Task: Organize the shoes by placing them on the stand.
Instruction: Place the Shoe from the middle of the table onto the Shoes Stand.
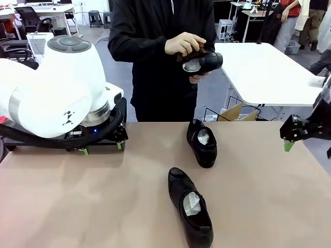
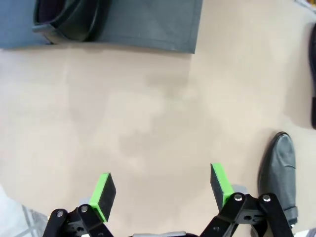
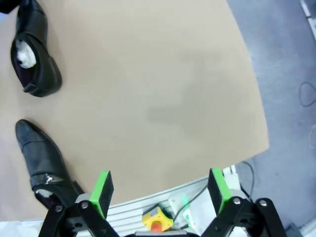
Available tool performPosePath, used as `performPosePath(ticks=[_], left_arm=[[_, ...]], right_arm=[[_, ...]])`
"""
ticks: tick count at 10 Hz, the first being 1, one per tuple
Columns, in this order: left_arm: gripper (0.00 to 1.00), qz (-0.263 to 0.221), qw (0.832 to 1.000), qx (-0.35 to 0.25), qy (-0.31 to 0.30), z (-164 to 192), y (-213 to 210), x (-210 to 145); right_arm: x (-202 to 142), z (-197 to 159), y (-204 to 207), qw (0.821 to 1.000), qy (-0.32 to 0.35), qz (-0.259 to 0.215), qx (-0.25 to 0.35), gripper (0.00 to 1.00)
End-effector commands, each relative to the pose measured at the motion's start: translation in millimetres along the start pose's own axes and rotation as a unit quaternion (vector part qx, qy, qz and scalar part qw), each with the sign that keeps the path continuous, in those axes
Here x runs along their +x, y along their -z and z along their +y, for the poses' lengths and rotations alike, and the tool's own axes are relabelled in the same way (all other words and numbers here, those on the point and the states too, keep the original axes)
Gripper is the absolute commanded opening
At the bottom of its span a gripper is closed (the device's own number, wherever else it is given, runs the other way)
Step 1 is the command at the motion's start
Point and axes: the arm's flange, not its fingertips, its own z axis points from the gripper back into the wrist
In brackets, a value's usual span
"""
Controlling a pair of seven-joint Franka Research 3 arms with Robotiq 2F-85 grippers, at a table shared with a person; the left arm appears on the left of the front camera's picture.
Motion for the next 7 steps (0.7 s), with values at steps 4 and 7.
performPosePath(ticks=[4,7], left_arm=[[1.00,0.002,1.000,0.007,0.016,-24.1,-0.7,-30.9],[1.00,0.064,0.998,-0.012,0.003,-43.9,-29.1,-80.2]], right_arm=[[-2.7,-0.4,-6.6,1.000,-0.001,-0.009,0.003,1.00],[17.1,-30.3,-17.1,0.998,0.050,-0.007,-0.030,1.00]])
